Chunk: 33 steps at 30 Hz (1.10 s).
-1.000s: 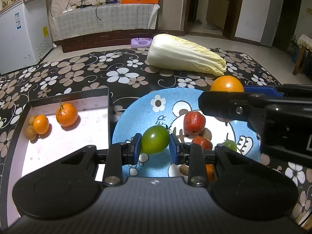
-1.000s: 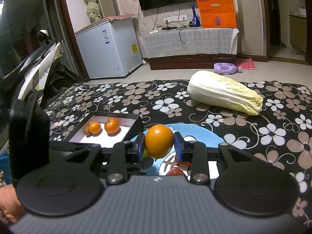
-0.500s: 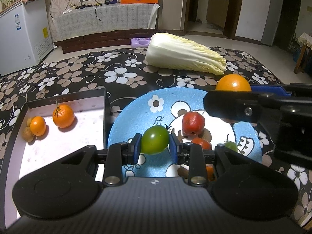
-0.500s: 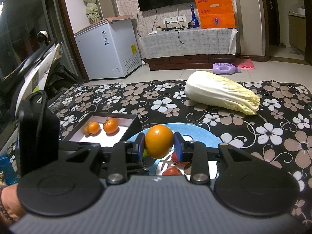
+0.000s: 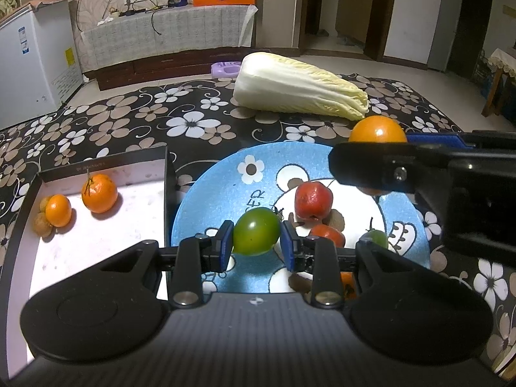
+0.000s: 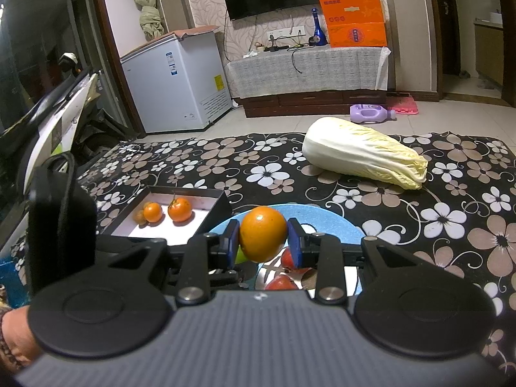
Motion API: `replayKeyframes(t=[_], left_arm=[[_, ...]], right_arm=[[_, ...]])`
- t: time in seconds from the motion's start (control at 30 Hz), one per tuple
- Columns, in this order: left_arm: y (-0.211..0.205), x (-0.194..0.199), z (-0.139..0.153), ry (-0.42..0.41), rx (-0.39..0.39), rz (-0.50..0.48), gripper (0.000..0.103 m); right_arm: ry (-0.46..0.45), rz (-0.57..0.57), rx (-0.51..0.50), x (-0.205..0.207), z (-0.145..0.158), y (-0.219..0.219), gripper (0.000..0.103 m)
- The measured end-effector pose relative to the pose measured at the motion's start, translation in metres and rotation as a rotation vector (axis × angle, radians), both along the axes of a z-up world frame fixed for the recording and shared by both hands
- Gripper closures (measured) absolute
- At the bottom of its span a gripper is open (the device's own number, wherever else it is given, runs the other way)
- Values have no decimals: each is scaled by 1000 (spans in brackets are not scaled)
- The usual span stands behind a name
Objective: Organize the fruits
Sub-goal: 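Open the left gripper to release the green tomato on the plate while the right gripper holds the tangerine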
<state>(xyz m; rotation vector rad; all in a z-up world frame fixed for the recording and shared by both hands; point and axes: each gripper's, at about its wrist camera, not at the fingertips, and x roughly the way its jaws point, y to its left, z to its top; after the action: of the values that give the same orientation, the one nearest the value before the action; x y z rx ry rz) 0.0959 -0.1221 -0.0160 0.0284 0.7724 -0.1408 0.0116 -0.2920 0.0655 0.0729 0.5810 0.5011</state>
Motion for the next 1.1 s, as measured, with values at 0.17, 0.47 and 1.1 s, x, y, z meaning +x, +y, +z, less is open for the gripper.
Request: replayKeyframes(t=[0.17, 0.47, 1.1], left_arm=[[1, -2, 2, 0, -9, -5, 62], [8, -10, 7, -21, 1, -15, 50], [22, -18, 10, -19, 2, -17, 50]], right_arm=[[4, -6, -2, 2, -1, 0, 68], [8, -34, -4, 6, -5, -1, 68], [63, -155, -112, 29, -39, -7, 68]])
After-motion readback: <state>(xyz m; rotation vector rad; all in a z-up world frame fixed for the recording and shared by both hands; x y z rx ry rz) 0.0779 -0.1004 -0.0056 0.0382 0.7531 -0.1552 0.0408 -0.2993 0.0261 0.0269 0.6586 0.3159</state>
